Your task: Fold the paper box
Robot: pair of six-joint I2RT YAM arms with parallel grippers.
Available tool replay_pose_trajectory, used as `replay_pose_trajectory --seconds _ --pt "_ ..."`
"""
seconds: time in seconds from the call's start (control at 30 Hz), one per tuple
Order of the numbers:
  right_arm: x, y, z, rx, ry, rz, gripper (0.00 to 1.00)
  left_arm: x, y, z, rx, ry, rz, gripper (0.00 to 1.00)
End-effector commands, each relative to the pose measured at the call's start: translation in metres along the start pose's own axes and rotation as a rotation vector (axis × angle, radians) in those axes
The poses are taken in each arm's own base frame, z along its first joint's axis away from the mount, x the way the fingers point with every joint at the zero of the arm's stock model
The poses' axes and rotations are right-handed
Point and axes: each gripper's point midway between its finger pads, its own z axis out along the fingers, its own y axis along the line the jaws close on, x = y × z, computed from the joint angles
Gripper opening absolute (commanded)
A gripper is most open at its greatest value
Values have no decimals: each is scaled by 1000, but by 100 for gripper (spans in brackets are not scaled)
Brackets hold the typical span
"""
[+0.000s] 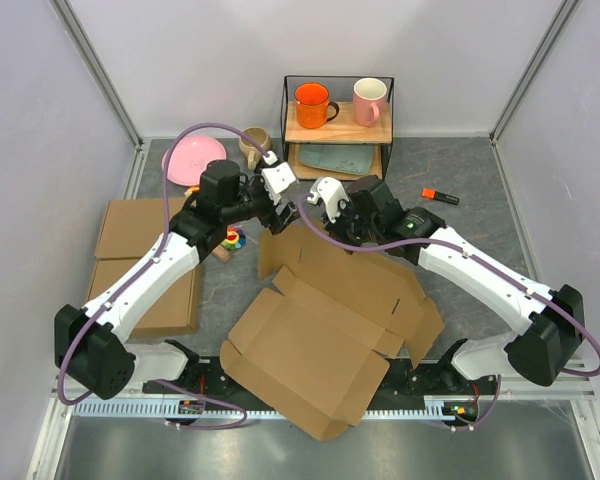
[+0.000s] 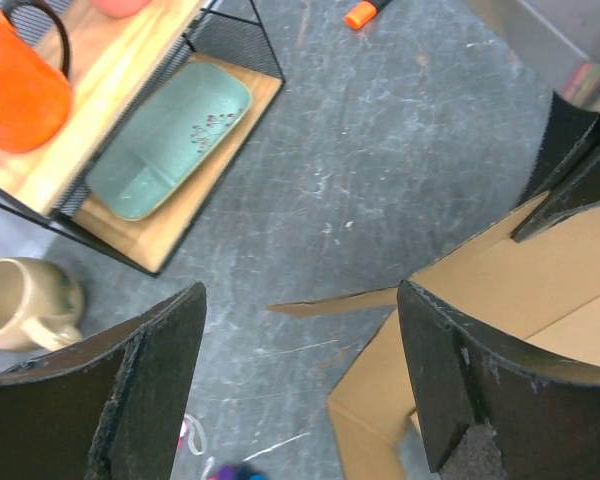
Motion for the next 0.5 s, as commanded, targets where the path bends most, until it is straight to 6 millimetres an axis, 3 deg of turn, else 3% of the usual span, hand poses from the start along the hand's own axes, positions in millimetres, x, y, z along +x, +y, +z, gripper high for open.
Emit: replay_pose_trajectory --seconds 0.0,0.47 --pt "-17 3 -8 -6 -60 -13 0 -15 20 -10 -49 17 181 85" --pt "-15 7 -9 -10 -60 -18 0 -10 -10 15 164 -53 291 86"
